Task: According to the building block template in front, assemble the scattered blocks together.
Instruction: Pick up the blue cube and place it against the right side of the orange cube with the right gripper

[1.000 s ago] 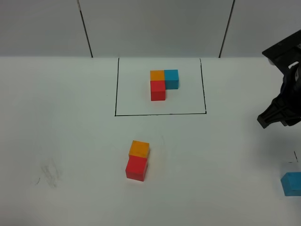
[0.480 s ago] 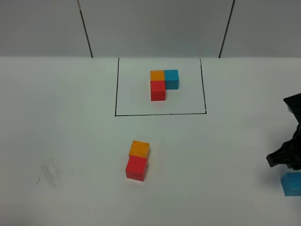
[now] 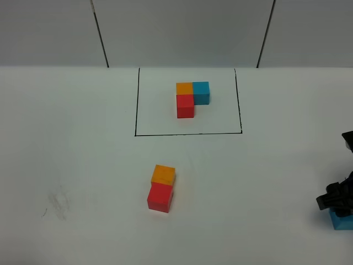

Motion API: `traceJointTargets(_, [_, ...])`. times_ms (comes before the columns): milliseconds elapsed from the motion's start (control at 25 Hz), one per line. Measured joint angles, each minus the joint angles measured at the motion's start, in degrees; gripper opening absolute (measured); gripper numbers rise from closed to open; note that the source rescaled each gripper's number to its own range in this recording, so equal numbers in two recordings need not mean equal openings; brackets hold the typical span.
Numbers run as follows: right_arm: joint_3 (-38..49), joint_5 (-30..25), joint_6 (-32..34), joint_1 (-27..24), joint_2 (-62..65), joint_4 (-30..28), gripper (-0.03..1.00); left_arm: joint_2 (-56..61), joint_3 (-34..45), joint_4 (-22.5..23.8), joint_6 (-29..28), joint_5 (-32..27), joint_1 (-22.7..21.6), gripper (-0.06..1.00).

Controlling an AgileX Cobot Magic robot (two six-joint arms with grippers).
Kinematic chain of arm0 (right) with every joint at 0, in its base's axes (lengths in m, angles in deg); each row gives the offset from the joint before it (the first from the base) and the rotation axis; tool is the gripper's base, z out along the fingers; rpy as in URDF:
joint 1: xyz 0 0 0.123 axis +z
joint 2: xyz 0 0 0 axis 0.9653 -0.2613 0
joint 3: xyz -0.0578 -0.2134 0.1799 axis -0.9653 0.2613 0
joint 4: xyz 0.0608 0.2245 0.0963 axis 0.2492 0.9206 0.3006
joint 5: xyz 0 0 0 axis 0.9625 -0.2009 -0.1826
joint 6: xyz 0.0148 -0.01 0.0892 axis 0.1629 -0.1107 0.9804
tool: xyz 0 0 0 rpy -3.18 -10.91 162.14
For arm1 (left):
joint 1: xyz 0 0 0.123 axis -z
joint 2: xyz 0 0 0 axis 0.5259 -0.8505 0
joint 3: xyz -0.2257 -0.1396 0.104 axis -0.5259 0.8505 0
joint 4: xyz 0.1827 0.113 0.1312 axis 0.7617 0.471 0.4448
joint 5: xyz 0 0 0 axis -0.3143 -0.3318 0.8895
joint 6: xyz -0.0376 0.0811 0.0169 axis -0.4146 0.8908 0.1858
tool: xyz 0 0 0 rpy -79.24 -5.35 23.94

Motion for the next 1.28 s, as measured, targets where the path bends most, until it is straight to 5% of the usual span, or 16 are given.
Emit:
traceJointTargets(160, [0.35,1.24,0.06,0.0,-0.15,0.34,0.99,0.0,0.0,0.0,-0.05,0.0,0.0,0.0])
traceJointTargets(840, [1.16,3.11,0.16,-2.58,-6.06,0.54,0.93,0.0,0.0,0.0,-0.05,0.0,0.0,0.0])
traceJointTargets(1280, [1.16,4.17,0.18,-2.63,-7.55,0.6,0.6,0.0,0.0,0.0,-0.06,0.0,0.0,0.01])
